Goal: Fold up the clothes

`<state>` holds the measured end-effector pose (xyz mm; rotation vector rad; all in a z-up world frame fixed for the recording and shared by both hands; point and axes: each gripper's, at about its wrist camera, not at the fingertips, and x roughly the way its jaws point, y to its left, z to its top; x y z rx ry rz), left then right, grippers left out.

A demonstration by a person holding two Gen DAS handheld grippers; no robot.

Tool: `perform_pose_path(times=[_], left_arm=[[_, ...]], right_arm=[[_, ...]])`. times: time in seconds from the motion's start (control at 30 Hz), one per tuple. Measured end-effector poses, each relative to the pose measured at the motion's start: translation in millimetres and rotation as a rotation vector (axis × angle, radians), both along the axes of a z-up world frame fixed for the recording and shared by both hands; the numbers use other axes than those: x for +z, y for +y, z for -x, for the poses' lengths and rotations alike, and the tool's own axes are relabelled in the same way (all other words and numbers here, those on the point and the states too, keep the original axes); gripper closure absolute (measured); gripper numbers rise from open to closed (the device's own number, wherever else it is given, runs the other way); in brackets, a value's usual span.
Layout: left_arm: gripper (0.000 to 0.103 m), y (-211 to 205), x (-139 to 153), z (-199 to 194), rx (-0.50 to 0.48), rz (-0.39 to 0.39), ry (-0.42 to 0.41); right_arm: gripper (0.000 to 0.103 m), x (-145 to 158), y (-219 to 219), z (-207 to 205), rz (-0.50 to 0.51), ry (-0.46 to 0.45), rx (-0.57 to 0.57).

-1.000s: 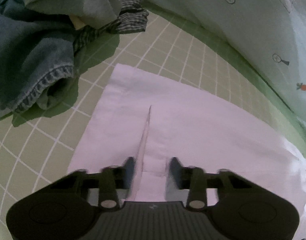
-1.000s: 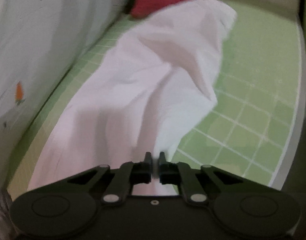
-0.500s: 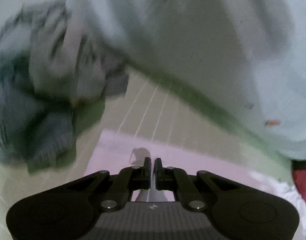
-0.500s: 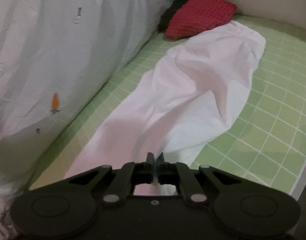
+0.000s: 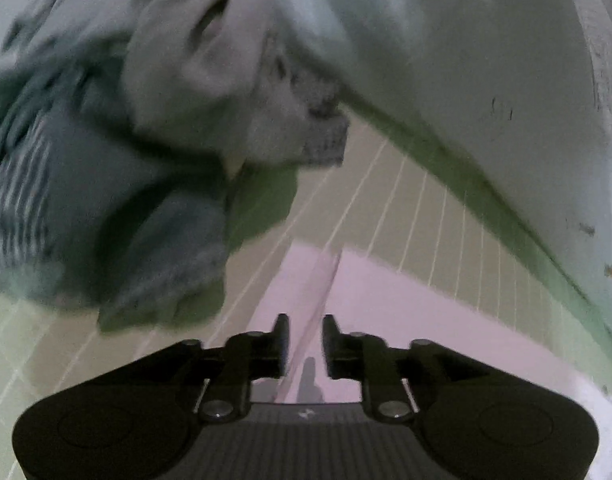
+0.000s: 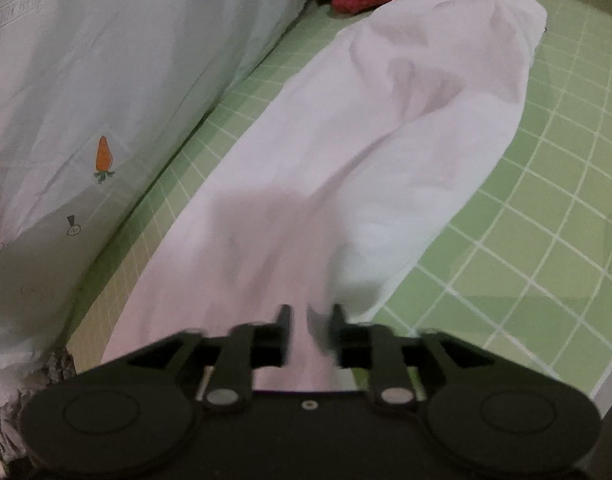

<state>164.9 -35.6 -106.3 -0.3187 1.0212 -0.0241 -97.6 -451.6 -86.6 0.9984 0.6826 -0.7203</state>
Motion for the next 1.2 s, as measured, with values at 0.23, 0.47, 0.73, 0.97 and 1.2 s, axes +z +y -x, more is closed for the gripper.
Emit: perform_pose_path(times=[0.23, 0.47, 0.73, 0.97, 1.2], left_arm=[[0.071, 2, -31, 44, -0.106, -0.047, 0.108], [0.071, -8, -38, 69, -0.157, -0.026, 0.155], [0.095, -12, -35, 75, -0.2, -0.049, 0.164], [0.099, -4, -16, 79, -0.176, -0.017, 0.116], [0.099, -3, 19, 66, -0.187, 0.047, 0.016]], right_arm=[[0.045, -15, 4, -10, -0.077, 0.051, 0.018], [0.06, -10, 10, -22, -0.08, 0.051, 0.094], [0.091, 5, 11, -11, -0.043, 0.038, 0.082], [0.095, 24, 10, -7, 0.022, 0.015, 0.112], [0.094, 33, -6, 3, -0.049, -0.07, 0.076]])
